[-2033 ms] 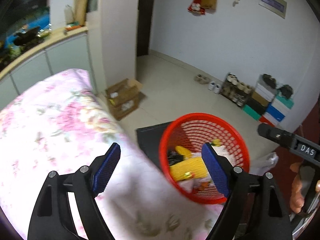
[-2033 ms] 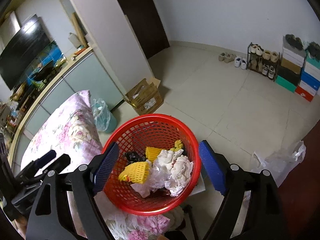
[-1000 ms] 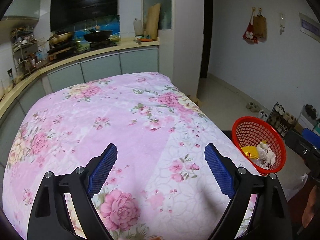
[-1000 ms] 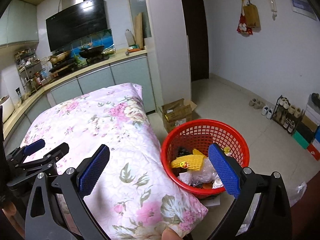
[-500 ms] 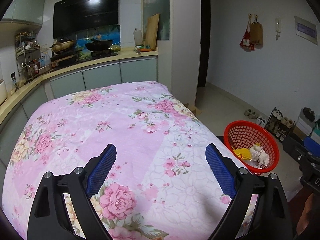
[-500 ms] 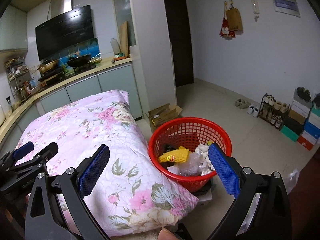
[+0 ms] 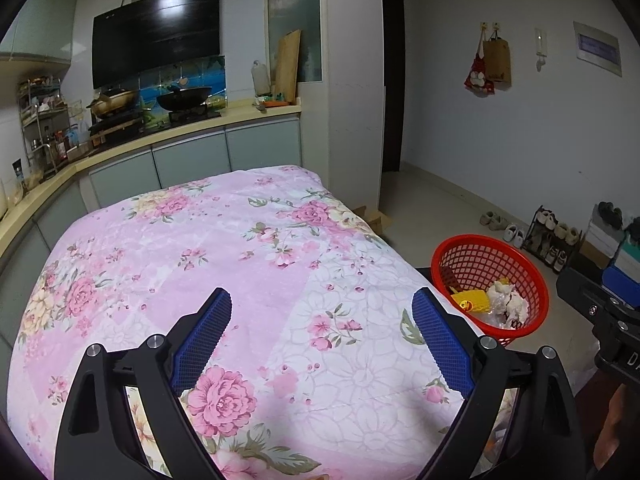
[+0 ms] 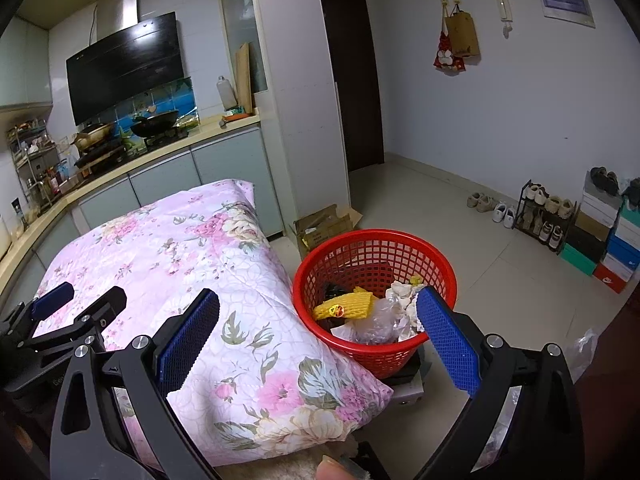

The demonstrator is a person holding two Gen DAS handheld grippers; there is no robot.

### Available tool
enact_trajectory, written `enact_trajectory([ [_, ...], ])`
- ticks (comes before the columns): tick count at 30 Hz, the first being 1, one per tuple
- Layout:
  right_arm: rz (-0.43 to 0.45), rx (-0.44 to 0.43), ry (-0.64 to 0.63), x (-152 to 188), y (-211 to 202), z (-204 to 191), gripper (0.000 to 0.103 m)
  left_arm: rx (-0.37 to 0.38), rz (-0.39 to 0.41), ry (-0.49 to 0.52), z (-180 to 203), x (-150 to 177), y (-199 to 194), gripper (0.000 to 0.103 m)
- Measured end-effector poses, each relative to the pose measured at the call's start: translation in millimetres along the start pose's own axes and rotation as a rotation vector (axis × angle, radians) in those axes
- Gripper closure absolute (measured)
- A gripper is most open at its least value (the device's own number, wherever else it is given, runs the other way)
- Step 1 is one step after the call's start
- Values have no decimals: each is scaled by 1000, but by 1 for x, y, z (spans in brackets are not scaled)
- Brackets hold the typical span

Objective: Collect trash

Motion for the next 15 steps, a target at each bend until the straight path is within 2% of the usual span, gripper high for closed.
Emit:
enact_trajectory([
  [15, -17, -1, 7, 1, 0, 5, 7, 7, -18, 2, 0, 5, 3, 14],
])
Point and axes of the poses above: each gripper's, at about its wrist camera, not at the fingertips, and y roughly the way its jaws point, z to its right, x to its underside, the point moved 6 cm from there along y, roughly the way its jaws point, and after that the axes turned 3 degrees about y, right-handed, at the moved point
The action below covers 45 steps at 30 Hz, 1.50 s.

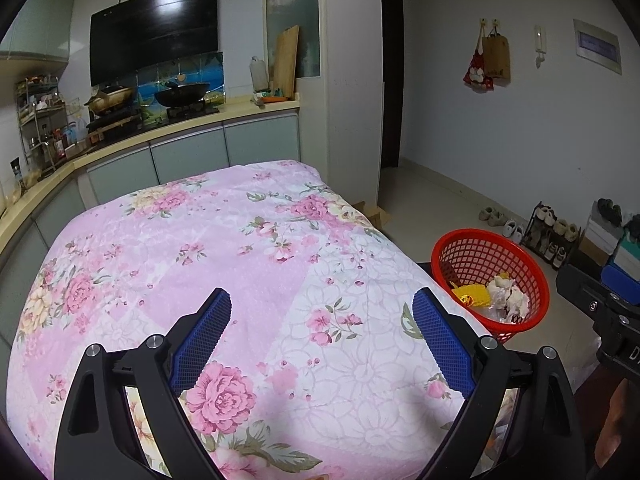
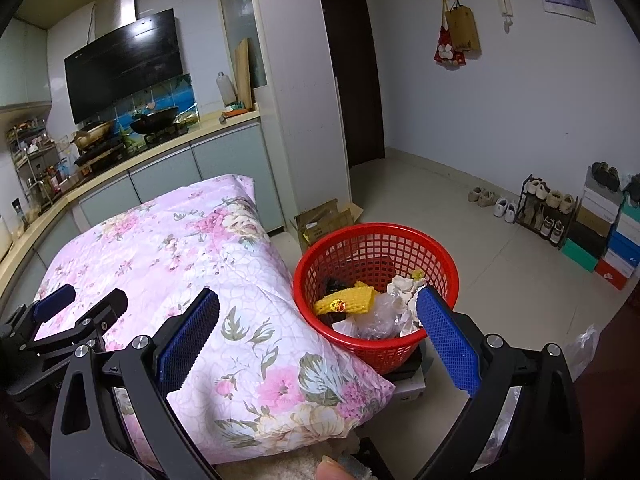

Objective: Collect trash

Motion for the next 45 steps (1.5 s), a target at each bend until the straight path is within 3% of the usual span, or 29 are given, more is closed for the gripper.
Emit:
enact_trajectory([
  [45, -16, 2, 10, 1, 4, 2, 7, -4, -2, -1, -2, 1, 1, 14],
])
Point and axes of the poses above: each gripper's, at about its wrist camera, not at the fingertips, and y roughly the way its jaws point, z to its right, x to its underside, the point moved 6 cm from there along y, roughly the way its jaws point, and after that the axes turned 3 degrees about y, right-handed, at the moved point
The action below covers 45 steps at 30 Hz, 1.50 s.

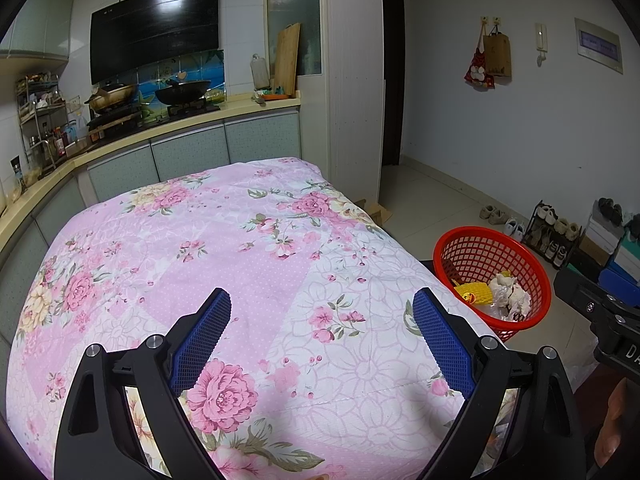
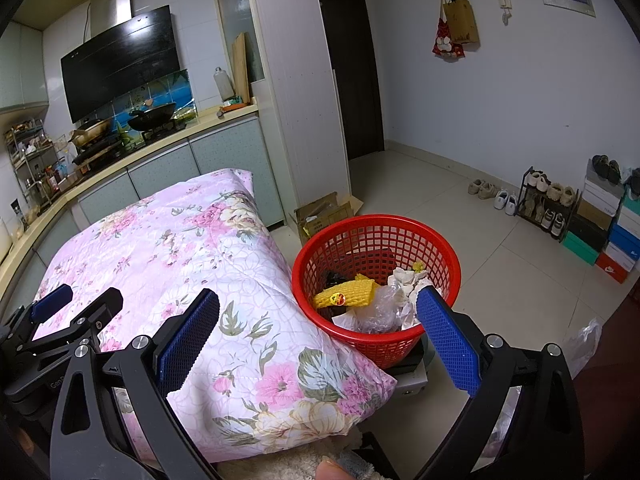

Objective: Collect trash

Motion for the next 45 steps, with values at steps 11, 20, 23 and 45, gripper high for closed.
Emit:
enact_trajectory([
  [11, -1, 0, 1, 0, -1, 0, 7, -2, 1, -1, 0, 0, 0, 14],
  [20, -1, 0, 1, -1, 0, 0, 7, -2, 0, 0, 0, 1, -1, 14],
  [23, -1, 1, 2, -2, 0, 0, 7, -2, 1, -3, 0, 1, -1, 14],
  [45, -26, -33, -23, 21, 7, -12, 7, -57, 43, -33, -33, -2, -19, 14],
])
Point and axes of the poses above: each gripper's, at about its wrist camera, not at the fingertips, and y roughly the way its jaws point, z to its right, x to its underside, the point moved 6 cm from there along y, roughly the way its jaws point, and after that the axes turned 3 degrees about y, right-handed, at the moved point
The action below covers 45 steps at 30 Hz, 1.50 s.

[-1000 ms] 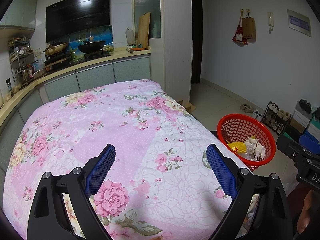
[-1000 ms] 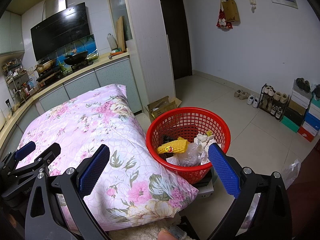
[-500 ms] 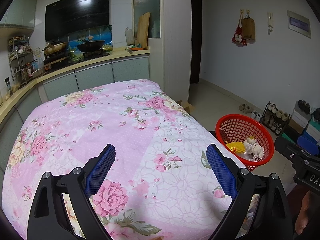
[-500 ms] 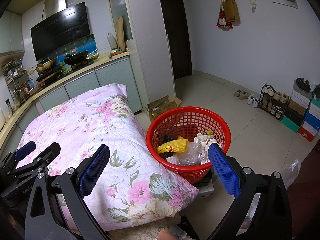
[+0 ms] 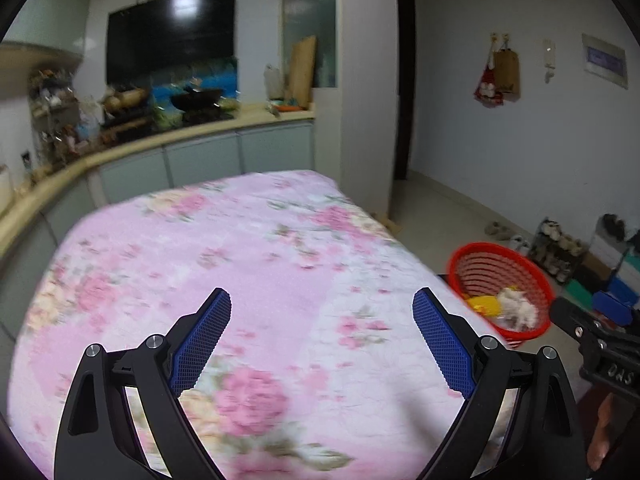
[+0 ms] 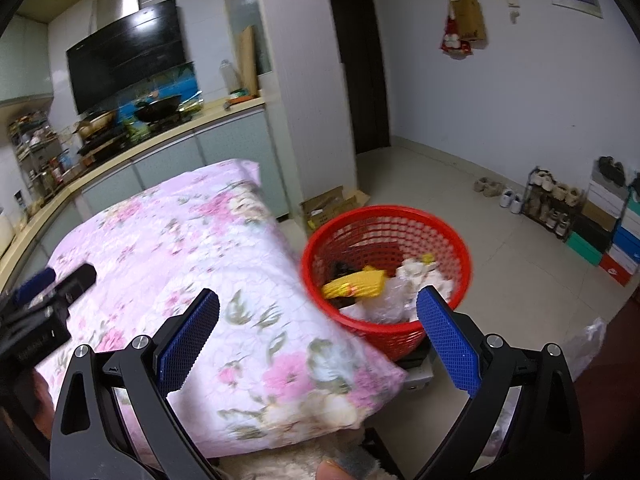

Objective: Collect trash

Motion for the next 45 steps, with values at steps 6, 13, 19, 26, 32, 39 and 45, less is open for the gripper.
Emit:
enact_trajectory([
  [6, -64, -127, -139, 54, 17, -61, 7, -134, 0, -58, -57, 12, -14, 14],
  [13, 97, -220, -336, 144, 22, -134, 7, -214, -33, -185, -116, 30, -15, 14],
  [19, 131, -248, -352, 159, 8, -143, 7, -182, -85, -243, -120, 47, 9, 14],
  [26, 217, -333, -330, 149, 16, -135, 7, -145, -135, -175, -94, 59, 39, 14],
  [32, 208, -327, -326, 147, 13, -137, 7, -156, -138, -188, -104, 65, 41, 14],
  [39, 205, -326, -323, 142, 19, -140, 7, -201, -107, -278, -133, 61, 32, 14],
  [45, 204, -327, -321, 139, 22, -141, 7, -184, -161, -226, -122, 68, 39, 14],
])
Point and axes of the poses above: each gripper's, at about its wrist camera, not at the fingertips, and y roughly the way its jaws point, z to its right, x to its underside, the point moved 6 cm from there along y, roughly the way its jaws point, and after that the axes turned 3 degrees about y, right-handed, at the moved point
